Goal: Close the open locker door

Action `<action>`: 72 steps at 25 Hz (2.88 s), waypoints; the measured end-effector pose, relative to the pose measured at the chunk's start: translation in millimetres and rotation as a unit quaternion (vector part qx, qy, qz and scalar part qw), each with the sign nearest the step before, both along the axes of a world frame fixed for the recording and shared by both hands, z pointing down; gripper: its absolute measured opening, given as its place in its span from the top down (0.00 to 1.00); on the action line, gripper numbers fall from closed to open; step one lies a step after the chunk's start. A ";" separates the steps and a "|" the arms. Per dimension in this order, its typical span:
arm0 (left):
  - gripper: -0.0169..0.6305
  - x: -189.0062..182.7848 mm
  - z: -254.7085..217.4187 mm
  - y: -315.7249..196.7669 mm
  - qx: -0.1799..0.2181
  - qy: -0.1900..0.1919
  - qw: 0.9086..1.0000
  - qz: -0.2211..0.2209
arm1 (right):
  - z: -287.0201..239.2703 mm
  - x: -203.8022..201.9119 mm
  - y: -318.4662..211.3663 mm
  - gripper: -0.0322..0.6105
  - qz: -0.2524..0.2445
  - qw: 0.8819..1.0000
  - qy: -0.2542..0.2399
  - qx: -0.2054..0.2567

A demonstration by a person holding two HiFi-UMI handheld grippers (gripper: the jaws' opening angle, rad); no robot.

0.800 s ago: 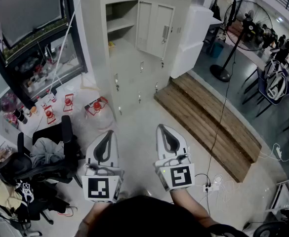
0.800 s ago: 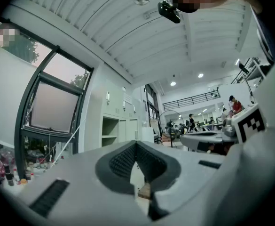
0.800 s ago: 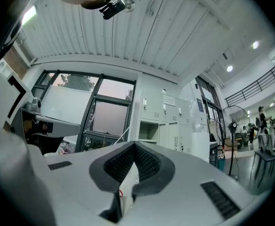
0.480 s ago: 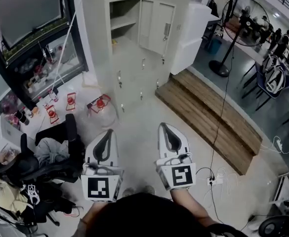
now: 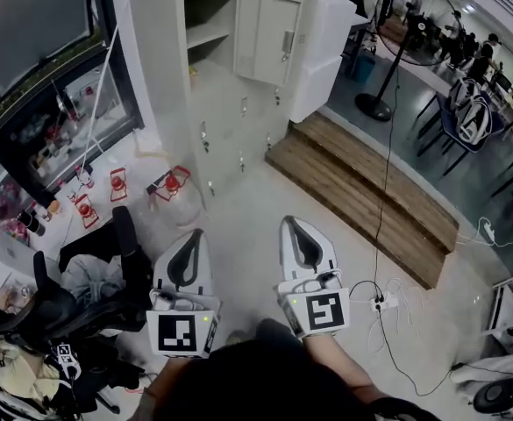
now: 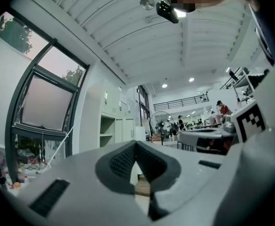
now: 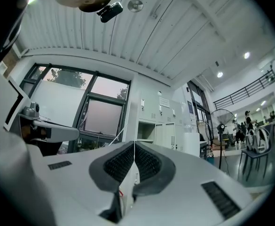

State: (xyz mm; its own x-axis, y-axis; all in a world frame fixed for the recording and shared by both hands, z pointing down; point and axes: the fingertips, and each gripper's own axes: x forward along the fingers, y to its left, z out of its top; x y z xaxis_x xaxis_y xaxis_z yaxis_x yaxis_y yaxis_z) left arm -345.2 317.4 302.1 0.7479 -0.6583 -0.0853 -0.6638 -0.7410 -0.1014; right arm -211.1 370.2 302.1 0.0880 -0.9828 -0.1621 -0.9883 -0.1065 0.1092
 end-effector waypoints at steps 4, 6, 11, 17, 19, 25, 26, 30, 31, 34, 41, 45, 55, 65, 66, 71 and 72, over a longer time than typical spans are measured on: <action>0.97 3.9 5.7 -10.9 -0.004 0.001 1.000 0.012 | 3.2 -0.3 -10.9 0.92 0.002 1.000 -0.002 -0.005; 0.97 7.7 8.9 -17.9 -0.005 0.001 1.000 0.016 | 4.8 1.2 -18.6 0.90 0.000 1.000 -0.001 -0.006; 0.97 21.7 11.4 -48.4 -0.004 0.006 1.000 0.013 | 7.0 13.6 -52.7 0.81 -0.012 1.000 -0.011 0.000; 0.97 58.4 3.5 -103.7 0.001 0.014 1.000 -0.010 | -3.8 52.0 -114.4 0.81 -0.037 0.999 -0.006 0.009; 0.97 74.2 0.4 -126.1 0.001 0.015 1.000 -0.019 | -7.9 69.0 -137.7 0.81 -0.045 0.999 -0.004 0.009; 0.97 129.4 -8.2 -183.0 -0.011 0.020 0.999 -0.038 | -15.0 124.2 -202.2 0.81 -0.068 0.998 -0.001 0.006; 0.97 138.2 -8.4 -191.4 -0.011 0.020 0.999 -0.040 | -15.1 132.8 -211.6 0.81 -0.072 0.997 -0.001 0.006; 0.97 170.3 -8.7 -221.8 -0.011 0.019 0.998 -0.051 | -14.5 164.5 -245.4 0.81 -0.084 0.996 -0.001 0.005; 0.97 177.6 -8.5 -228.4 -0.012 0.018 0.998 -0.054 | -14.4 172.0 -252.7 0.81 -0.088 0.996 -0.001 0.004; 0.97 198.0 -8.5 -245.2 -0.007 0.015 0.998 -0.061 | -14.3 193.0 -271.2 0.81 -0.095 0.995 -0.002 0.006; 0.97 232.3 -4.8 -267.9 -0.011 0.010 0.998 -0.065 | -8.3 225.4 -297.0 0.81 -0.102 0.995 -0.012 0.004; 0.97 244.0 -2.2 -279.6 -0.014 0.008 0.998 -0.064 | -4.7 237.2 -306.8 0.81 -0.100 0.995 -0.016 0.000; 0.97 278.7 8.7 -336.9 -0.024 0.005 0.999 -0.048 | 8.4 269.1 -357.8 0.81 -0.086 0.996 -0.023 -0.010; 0.97 332.0 -7.5 -426.9 -0.010 0.006 1.000 -0.005 | -5.3 314.5 -443.5 0.81 -0.054 0.998 -0.027 0.009; 0.97 337.2 -8.3 -435.4 -0.010 0.004 1.000 0.001 | -6.7 318.3 -451.7 0.81 -0.050 0.998 -0.027 0.010; 0.97 358.5 -13.6 -479.5 -0.006 0.008 1.000 0.026 | -9.0 335.0 -491.3 0.81 -0.028 0.999 -0.029 0.015; 0.97 362.5 -13.5 -486.4 -0.006 0.009 0.999 0.032 | -8.3 338.5 -497.6 0.81 -0.022 0.999 -0.031 0.016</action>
State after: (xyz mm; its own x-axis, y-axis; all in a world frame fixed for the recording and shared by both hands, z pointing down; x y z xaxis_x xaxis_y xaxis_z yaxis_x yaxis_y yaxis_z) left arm 17.3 -169.0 288.6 0.7872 -0.6098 -0.0918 -0.6163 -0.7833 -0.0814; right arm 127.4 -127.4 293.7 0.0553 -0.9806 -0.1882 -0.9969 -0.0647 0.0442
